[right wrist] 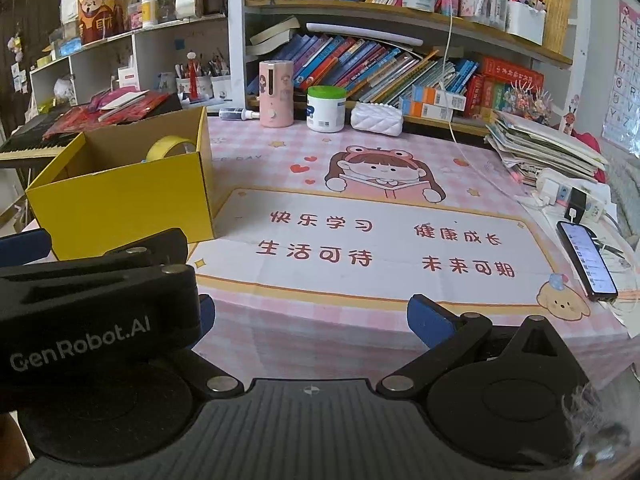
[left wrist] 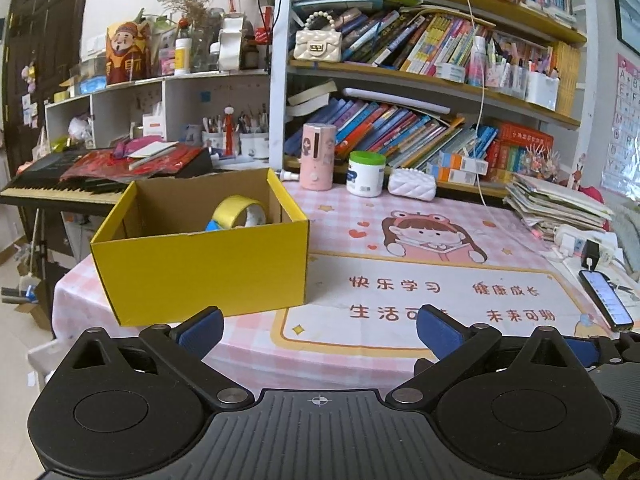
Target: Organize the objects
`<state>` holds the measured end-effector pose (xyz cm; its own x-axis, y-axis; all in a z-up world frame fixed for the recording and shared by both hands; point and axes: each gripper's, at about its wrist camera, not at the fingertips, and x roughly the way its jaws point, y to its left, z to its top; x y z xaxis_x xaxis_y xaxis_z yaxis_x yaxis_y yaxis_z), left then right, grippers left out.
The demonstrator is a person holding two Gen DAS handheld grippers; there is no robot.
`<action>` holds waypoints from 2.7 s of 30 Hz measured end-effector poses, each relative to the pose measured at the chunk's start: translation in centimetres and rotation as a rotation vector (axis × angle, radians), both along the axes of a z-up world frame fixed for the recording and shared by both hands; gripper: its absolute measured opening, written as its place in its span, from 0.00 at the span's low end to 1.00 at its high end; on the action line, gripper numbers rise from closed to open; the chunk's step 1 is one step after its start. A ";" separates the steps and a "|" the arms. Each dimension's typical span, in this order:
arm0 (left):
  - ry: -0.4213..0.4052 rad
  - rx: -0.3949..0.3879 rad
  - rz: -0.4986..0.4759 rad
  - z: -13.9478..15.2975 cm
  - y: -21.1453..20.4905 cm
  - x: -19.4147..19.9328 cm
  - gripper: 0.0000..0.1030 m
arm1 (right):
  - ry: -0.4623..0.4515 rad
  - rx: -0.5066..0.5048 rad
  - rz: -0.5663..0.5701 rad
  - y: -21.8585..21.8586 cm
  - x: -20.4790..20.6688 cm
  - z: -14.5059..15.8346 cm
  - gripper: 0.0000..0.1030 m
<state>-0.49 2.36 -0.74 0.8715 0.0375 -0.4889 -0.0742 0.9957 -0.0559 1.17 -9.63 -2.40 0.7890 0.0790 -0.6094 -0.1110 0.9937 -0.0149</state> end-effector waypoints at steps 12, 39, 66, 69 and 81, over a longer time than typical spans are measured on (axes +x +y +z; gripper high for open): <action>0.005 -0.002 0.000 -0.1 -0.1 -0.3 1.00 | -0.001 -0.001 0.000 -0.1 -0.1 0.0 1.00; 0.009 -0.003 0.000 -0.1 -0.1 -0.3 1.00 | -0.007 -0.009 -0.001 -0.4 -0.4 -0.1 1.00; 0.013 -0.016 -0.018 0.0 -0.4 -0.5 1.00 | -0.016 -0.020 -0.007 -1.3 -0.1 0.5 1.00; 0.017 -0.017 -0.014 0.0 -0.4 -0.4 1.00 | -0.015 -0.019 -0.007 -1.2 -0.2 0.5 1.00; 0.042 -0.023 -0.005 -0.2 -0.3 -0.1 1.00 | -0.008 -0.026 -0.007 -1.2 -0.1 0.4 1.00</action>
<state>-0.57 2.05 -0.97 0.8503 0.0217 -0.5258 -0.0721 0.9945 -0.0754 1.08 -10.88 -2.04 0.7942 0.0578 -0.6049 -0.1038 0.9937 -0.0412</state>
